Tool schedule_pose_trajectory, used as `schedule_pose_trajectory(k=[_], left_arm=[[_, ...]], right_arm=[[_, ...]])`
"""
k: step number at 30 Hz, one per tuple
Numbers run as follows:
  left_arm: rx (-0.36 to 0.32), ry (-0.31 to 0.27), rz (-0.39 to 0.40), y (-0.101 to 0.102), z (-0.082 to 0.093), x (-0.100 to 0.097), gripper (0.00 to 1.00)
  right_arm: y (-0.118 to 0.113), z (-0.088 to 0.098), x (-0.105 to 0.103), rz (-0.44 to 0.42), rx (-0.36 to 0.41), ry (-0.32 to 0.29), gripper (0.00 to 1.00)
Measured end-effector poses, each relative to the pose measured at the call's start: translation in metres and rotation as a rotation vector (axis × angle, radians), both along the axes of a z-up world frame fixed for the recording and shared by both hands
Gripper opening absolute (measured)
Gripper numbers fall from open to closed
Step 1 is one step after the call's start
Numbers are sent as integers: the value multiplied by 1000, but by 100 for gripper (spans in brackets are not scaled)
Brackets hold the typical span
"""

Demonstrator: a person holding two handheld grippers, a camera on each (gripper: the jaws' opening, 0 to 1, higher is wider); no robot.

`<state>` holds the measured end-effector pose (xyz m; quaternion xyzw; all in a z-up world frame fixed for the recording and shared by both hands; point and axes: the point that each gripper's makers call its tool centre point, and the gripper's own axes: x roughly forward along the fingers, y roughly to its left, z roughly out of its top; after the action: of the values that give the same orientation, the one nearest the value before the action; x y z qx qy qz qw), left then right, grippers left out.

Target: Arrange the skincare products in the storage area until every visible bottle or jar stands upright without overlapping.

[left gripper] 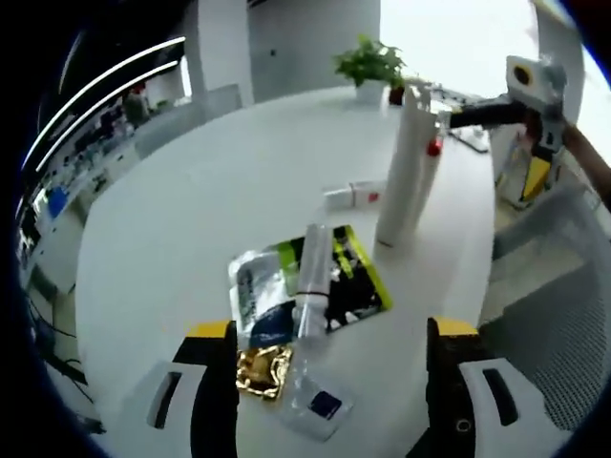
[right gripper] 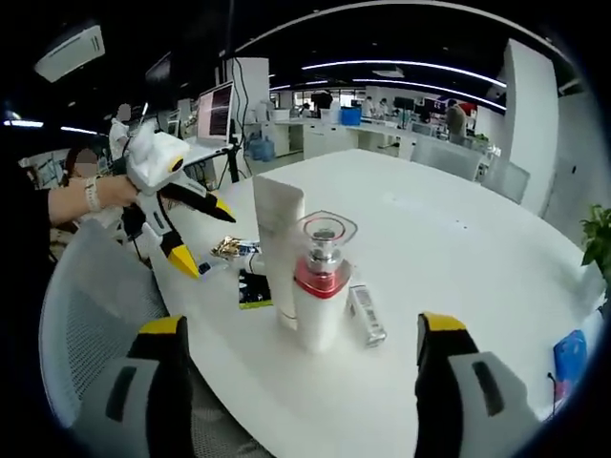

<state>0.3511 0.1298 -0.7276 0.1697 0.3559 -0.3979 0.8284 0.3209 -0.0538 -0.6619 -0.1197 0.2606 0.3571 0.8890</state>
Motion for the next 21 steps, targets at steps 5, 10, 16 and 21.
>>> schedule_pose_trajectory(k=[5, 10, 16, 21], left_arm=[[7, 29, -5, 2, -15, 9, 63], [-1, 20, -4, 2, -22, 22, 49], [17, 23, -15, 0, -35, 30, 39], [34, 29, -21, -2, -43, 31, 35]], right_arm=[[0, -1, 1, -2, 10, 12, 99], [1, -5, 2, 5, 1, 24, 99], [0, -8, 3, 2, -2, 40, 99], [-2, -7, 2, -2, 3, 40, 98]])
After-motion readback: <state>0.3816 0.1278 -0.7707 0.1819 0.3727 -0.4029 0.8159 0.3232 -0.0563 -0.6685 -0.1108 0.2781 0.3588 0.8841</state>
